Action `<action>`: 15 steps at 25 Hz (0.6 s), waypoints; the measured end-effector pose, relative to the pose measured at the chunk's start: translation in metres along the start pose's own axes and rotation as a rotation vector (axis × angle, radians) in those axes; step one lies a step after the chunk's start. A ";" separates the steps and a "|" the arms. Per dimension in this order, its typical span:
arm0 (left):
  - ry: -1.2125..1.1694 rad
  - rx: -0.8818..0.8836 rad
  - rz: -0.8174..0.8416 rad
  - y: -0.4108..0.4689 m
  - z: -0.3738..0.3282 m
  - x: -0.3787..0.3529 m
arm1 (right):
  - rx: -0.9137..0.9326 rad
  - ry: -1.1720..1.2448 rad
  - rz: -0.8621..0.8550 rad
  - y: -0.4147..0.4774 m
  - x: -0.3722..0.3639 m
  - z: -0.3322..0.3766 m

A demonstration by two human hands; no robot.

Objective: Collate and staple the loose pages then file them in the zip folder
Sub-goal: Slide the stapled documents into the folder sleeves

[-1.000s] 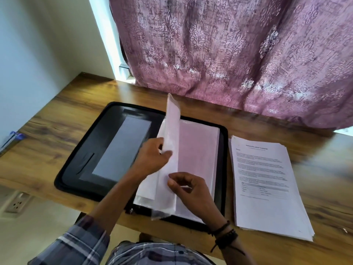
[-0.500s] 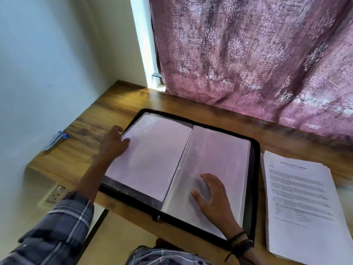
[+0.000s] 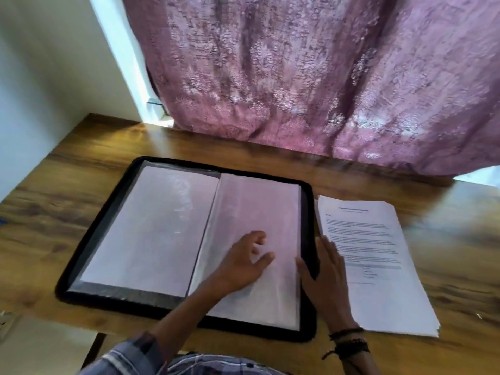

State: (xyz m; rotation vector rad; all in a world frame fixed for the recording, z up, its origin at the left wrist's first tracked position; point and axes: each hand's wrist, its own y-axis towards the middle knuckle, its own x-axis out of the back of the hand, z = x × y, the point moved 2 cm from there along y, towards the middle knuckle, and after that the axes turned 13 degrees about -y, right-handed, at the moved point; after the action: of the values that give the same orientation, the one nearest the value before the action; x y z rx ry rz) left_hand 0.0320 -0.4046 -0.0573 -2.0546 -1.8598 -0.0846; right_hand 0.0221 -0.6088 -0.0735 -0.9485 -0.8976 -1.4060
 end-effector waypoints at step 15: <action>-0.547 0.311 -0.037 0.042 -0.033 -0.104 | -0.042 0.007 0.073 -0.012 0.017 -0.074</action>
State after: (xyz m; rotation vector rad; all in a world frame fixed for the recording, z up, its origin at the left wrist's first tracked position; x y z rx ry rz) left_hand 0.0655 -0.5162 -0.0659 -1.9441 -2.0426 0.7789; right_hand 0.0060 -0.6836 -0.0858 -0.9975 -0.8234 -1.3695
